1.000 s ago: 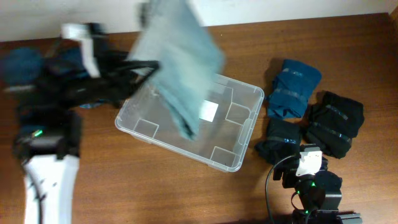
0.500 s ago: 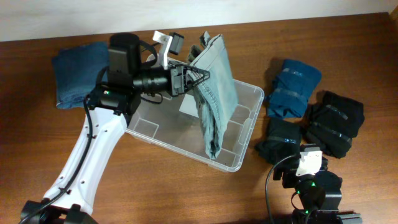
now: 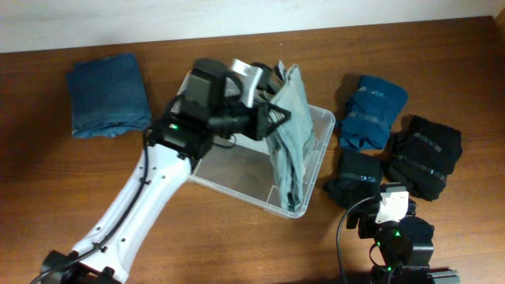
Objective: Pack container
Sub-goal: 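Lift the light-blue jeans with the left gripper and lower into container, then release the jeans and move the left gripper to the dark-blue jeans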
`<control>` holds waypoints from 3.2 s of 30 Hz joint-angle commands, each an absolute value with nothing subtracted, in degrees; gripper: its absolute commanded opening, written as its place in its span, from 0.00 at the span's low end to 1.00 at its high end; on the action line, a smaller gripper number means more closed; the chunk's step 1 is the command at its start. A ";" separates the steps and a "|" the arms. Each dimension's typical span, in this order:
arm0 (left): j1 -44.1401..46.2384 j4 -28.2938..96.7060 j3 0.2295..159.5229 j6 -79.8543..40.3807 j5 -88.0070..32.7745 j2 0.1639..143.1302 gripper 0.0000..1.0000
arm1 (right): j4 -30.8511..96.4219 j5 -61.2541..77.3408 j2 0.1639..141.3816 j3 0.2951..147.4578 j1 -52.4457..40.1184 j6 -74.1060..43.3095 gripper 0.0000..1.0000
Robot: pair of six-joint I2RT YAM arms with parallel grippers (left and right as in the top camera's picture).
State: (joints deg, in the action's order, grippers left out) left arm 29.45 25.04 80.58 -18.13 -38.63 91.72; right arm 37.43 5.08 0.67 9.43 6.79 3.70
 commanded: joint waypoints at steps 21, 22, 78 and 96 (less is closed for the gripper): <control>28.73 48.60 83.94 -13.17 7.33 87.39 0.67 | 37.47 5.61 0.21 9.10 7.16 4.05 0.98; 27.07 49.43 84.86 -13.19 7.81 86.56 0.69 | 37.45 5.61 0.21 9.10 7.16 4.05 0.98; -37.63 26.20 88.77 -14.24 -41.71 130.56 0.94 | 37.45 5.58 0.21 9.10 7.16 4.05 0.98; -31.46 21.30 88.77 -14.26 -36.07 131.33 0.92 | 37.45 5.58 0.21 9.10 7.16 4.05 0.99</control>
